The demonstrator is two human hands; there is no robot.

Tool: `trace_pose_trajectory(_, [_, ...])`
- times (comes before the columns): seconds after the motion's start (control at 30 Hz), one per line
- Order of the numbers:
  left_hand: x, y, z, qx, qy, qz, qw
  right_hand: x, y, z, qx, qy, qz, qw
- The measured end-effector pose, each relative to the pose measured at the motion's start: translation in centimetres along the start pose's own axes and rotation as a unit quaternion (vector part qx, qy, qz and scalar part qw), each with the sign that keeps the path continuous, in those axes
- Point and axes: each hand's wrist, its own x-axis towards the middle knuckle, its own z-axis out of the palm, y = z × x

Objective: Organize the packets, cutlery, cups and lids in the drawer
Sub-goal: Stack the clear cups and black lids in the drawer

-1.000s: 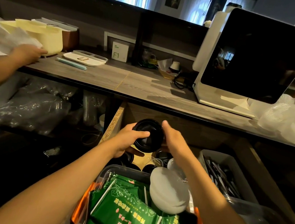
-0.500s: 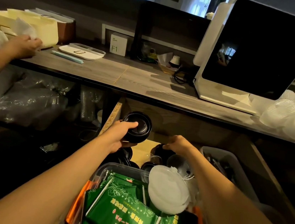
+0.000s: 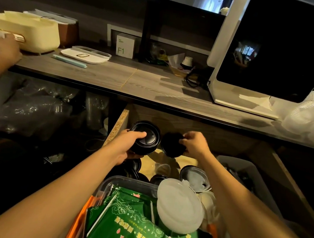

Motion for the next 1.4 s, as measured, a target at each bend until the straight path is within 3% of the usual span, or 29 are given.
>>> trace_pose_trajectory(0.17, [-0.7, 0.3, 0.0, -0.002, 0.016, 0.026, 1.000, -2.4, -3.9, -1.5, 0.199, 0.084, -0.041, 0.975])
trace_pose_trajectory(0.4, [-2.2, 0.7, 0.2, -0.032, -0.012, 0.007, 0.999, -5.3, -7.6, -0.9, 0.305, 0.015, -0.041, 0.951])
trace_pose_trajectory(0.57, [-2.9, 1.0, 0.3, -0.030, -0.031, 0.029, 0.999, -6.2, -8.4, 0.9, 0.230, 0.030, -0.032, 0.972])
trace_pose_trajectory(0.73, [-3.0, 1.0, 0.5, -0.018, -0.039, 0.059, 0.997, -6.4, -8.8, 2.2, 0.227, 0.018, -0.001, 0.974])
trace_pose_trajectory(0.87, [-3.0, 1.0, 0.7, -0.035, -0.048, 0.076, 0.995, -6.5, -9.1, 2.2, 0.085, 0.077, -0.043, 0.992])
trace_pose_trajectory(0.97, [-3.1, 1.0, 0.7, -0.057, -0.045, 0.083, 0.994, -6.6, -9.2, 2.3, 0.056, 0.094, -0.055, 0.992])
trace_pose_trajectory(1.1, [-2.7, 0.9, 0.4, -0.066, -0.017, 0.107, 0.992, -6.7, -9.3, 2.6, -0.026, 0.075, -0.072, 0.994])
trace_pose_trajectory(1.17, [-2.9, 0.9, 0.4, -0.062, 0.005, 0.131, 0.989, -6.5, -9.3, 2.4, -0.014, 0.062, -0.073, 0.995])
trace_pose_trajectory(1.27, [-2.5, 1.7, 0.2, -0.072, 0.006, 0.155, 0.985, -6.6, -9.5, 2.2, 0.113, -0.039, -0.068, 0.990])
trace_pose_trajectory(1.4, [-3.3, -0.2, 0.3, -0.037, 0.031, 0.180, 0.982, -7.2, -9.8, 2.4, 0.277, -0.139, -0.038, 0.950])
